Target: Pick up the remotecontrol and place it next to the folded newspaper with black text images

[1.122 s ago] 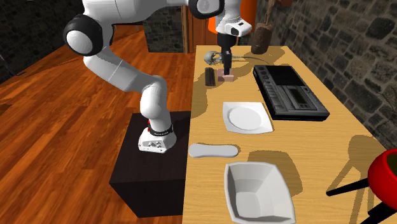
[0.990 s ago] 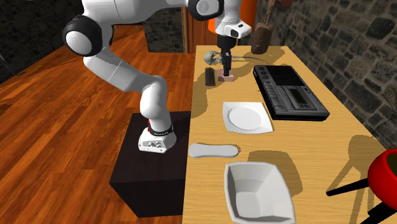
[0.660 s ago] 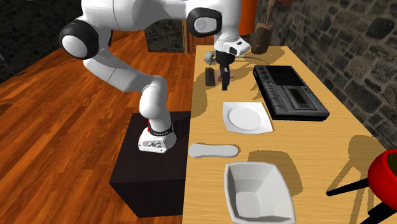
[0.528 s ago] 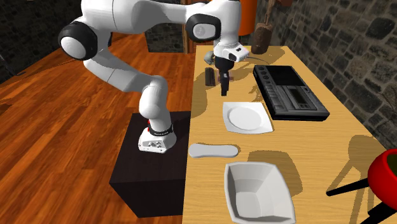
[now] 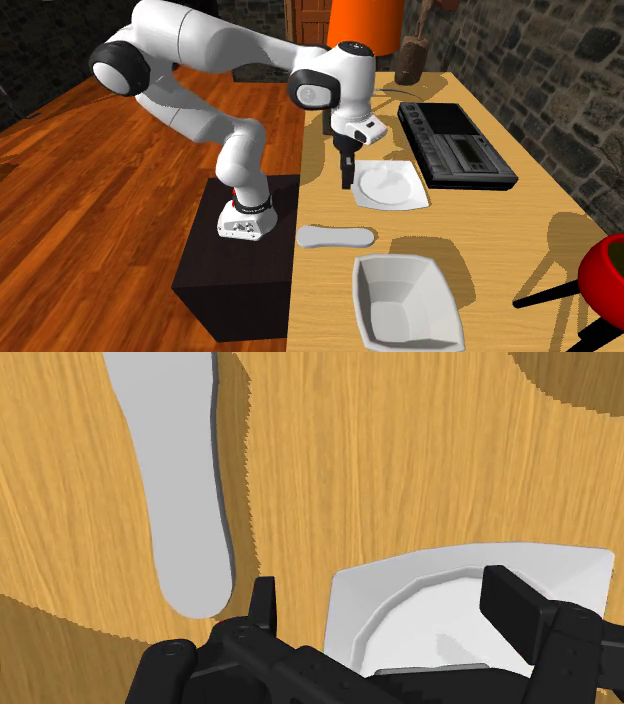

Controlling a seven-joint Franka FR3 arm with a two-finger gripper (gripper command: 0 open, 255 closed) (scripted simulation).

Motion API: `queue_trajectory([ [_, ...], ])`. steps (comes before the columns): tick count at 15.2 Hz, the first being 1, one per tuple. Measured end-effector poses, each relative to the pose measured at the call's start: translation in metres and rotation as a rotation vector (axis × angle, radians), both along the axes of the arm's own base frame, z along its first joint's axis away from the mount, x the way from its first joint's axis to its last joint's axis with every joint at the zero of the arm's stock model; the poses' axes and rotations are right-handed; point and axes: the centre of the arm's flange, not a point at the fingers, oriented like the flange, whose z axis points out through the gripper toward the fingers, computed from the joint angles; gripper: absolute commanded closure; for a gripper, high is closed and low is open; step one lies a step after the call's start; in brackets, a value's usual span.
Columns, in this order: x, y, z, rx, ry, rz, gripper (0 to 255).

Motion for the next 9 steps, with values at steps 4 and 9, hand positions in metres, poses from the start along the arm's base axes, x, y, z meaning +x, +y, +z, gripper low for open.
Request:
queue_trajectory([
  [4, -0.009, -0.037, -0.034, -0.011, 0.015, -0.006, 0],
  [9, -0.022, -0.083, -0.076, -0.025, 0.034, -0.013, 0],
])
